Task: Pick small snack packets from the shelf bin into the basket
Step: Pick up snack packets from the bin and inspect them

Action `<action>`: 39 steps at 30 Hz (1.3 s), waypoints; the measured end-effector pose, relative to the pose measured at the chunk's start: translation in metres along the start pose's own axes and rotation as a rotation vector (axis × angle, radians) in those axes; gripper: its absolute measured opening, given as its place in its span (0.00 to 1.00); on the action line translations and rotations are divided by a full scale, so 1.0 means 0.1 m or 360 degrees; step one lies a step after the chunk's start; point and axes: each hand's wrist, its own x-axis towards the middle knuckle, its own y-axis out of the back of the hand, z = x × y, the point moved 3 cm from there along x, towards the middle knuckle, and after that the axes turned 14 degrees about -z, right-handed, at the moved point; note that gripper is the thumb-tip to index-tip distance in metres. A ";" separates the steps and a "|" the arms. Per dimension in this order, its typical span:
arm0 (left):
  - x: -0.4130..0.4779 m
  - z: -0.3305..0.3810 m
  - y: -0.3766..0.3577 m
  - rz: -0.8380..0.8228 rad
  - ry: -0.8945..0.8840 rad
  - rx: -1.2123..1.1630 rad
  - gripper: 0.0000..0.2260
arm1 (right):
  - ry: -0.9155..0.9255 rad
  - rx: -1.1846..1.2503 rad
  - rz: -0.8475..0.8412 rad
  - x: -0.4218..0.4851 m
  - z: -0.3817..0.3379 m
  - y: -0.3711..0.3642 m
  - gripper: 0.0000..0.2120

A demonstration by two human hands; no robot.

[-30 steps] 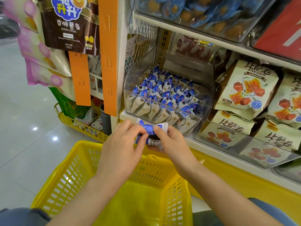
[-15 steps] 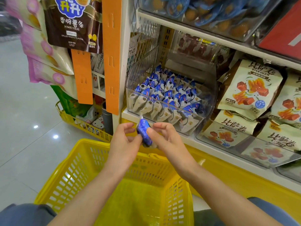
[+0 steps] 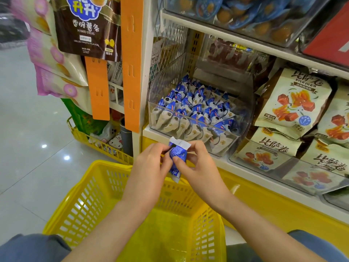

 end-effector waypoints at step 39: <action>0.09 0.01 -0.05 -0.0565 0.0647 -0.1390 0.14 | 0.0016 0.0347 0.0031 0.04 -0.15 0.18 0.14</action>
